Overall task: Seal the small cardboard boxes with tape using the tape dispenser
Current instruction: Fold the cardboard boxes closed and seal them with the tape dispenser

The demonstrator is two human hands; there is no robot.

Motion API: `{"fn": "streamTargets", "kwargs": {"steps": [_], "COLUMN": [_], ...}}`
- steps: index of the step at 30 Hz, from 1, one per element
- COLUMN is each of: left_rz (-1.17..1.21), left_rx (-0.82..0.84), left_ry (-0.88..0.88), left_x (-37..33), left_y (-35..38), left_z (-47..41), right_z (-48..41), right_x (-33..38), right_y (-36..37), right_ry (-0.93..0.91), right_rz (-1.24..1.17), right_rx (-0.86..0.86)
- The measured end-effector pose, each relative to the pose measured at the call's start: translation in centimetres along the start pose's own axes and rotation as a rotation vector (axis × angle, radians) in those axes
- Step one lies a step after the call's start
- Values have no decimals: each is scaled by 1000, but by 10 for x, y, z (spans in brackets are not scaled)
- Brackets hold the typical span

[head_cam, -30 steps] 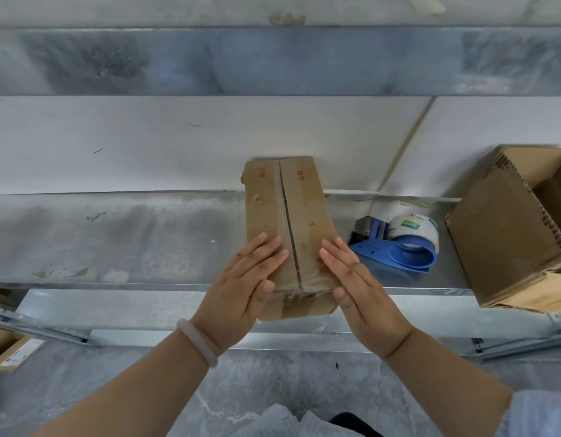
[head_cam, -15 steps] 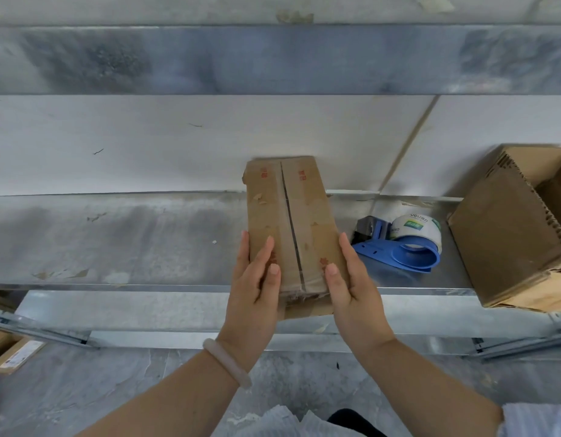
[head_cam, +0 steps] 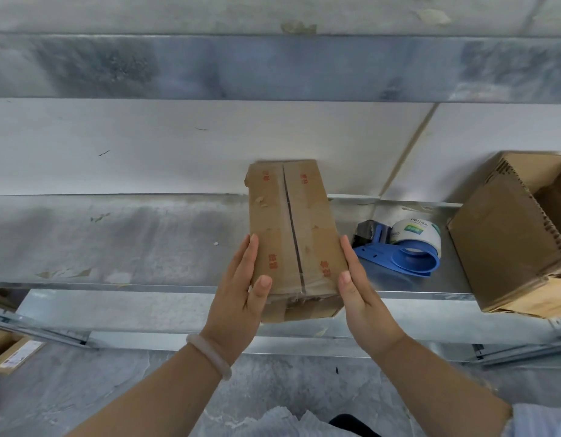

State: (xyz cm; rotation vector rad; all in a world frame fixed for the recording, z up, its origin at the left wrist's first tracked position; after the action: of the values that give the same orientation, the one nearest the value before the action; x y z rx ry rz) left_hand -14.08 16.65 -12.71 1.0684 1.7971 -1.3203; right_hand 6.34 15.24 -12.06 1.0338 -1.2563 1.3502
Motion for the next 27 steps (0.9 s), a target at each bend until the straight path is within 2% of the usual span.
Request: {"fn": "streamTargets", "kwargs": {"steps": [2,4,6,8,10,18,27], "left_rz": [-10,-86,-250,-355,-410,-457,-468], "left_rx": [20,18,-47,-54,-14,-64,-11], "left_ry": [-20,33,287,557,671,688,732], "left_x": [1,-2,-13,-22,-25,-21,-21], "left_y": [-2,-5,-11,-11,-8,-5,-11], "left_z": [-2,-4,-6,-9,-13,-10,-17], "right_z": [-2,-3,-5,-8,-12,-12,-15], "right_x": [2,5,12,16,14,6,3], "right_y": [-3,-8,-14,-14,-11,-1,-2], "right_ry": [4,-87,-324,-571,-692,-770,-759], "right_rz": [36,146,316,448,534,574,547], "right_rx": [28,18,-64,-72,-20,-101,-91]}}
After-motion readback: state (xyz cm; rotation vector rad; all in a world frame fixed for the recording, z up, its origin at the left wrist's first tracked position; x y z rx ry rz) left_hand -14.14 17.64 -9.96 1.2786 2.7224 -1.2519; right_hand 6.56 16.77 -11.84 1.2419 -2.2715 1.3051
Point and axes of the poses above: each hand's wrist, its own z-axis away from the middle knuckle, its own y-axis out of the palm, x = y × z, the point moved 3 cm from there along -z, towards the middle knuckle, and after that the axes turned 9 degrees about -x, right-handed, at the moved point
